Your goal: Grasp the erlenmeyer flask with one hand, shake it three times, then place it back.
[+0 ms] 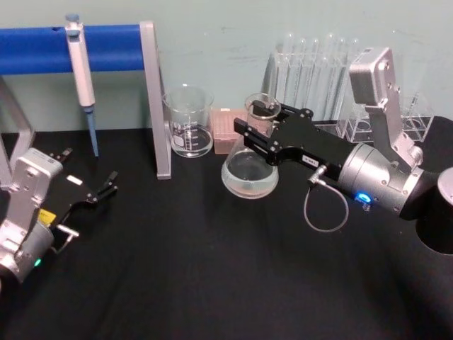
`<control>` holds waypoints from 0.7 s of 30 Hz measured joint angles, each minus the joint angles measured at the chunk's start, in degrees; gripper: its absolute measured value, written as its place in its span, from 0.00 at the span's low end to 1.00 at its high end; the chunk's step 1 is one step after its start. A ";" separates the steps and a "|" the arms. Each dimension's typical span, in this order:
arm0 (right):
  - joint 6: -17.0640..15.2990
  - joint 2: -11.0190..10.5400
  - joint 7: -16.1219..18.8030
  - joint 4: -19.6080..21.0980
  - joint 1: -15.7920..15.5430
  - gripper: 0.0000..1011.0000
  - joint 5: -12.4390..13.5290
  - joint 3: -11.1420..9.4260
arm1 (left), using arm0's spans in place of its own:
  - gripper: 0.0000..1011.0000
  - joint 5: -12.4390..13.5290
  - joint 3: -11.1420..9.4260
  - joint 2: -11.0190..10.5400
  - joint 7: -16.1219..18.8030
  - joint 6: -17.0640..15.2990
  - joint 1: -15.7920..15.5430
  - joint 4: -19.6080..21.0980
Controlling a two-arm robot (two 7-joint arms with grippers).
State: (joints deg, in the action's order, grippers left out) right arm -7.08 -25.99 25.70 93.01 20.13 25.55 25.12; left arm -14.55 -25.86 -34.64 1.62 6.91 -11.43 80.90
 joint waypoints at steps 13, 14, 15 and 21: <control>-0.55 0.27 -0.44 -0.21 -0.05 0.45 -0.07 0.20 | 0.99 0.00 0.00 0.00 0.00 0.00 0.00 0.00; -0.57 0.29 -0.39 -0.19 -0.07 0.45 -0.04 0.27 | 0.99 0.00 0.00 0.00 0.00 0.00 0.00 0.00; -0.57 0.29 -0.36 -0.17 -0.08 0.45 -0.03 0.31 | 0.99 0.00 0.00 0.00 0.00 0.00 0.00 0.00; -0.57 0.23 0.36 0.12 -0.18 0.45 0.19 0.82 | 0.99 0.00 0.00 0.00 0.00 0.00 0.00 0.00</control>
State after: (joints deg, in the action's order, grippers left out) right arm -7.65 -25.76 26.06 93.13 19.96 25.74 25.94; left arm -14.55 -25.86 -34.65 1.62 6.91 -11.43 80.90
